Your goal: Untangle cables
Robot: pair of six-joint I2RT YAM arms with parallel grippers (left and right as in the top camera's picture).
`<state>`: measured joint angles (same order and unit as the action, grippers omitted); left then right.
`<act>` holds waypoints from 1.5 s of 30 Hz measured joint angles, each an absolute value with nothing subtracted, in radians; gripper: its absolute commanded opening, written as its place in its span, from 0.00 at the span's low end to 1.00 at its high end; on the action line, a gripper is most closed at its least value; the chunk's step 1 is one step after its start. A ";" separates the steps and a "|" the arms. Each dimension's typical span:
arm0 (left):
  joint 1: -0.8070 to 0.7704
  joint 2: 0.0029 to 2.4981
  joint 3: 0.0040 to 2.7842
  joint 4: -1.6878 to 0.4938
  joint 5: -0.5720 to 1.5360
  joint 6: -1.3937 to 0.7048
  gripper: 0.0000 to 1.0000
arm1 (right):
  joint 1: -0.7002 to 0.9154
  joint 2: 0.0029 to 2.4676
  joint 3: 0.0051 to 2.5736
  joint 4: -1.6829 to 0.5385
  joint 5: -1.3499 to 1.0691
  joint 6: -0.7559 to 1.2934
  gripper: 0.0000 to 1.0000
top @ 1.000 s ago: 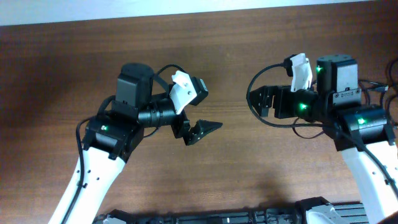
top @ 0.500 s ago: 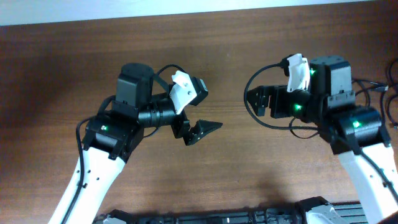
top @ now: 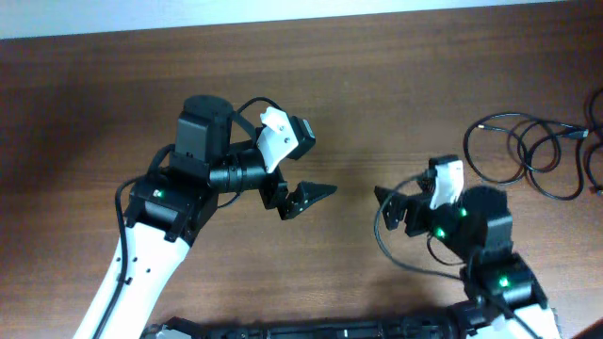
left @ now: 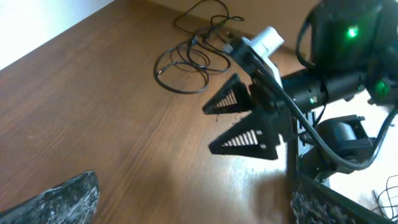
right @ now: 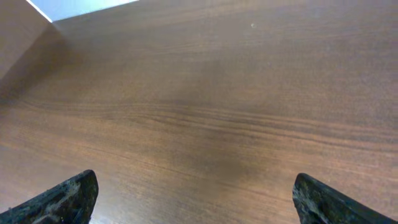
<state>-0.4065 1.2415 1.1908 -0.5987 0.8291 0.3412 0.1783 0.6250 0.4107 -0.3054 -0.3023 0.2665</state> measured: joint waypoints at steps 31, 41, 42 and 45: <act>-0.406 1.242 1.191 -0.599 0.829 0.341 0.99 | 0.178 0.015 0.015 -0.077 0.038 0.147 0.99; -0.406 1.242 1.191 -0.599 0.829 0.341 0.99 | 0.178 0.015 0.015 -0.077 0.038 0.146 0.99; -0.406 1.242 1.191 -0.599 0.828 0.341 0.99 | 0.178 0.015 0.015 -0.077 0.038 0.146 0.99; -0.406 1.242 1.191 -0.599 0.769 0.341 0.99 | 0.178 0.015 0.015 -0.077 0.038 0.146 0.99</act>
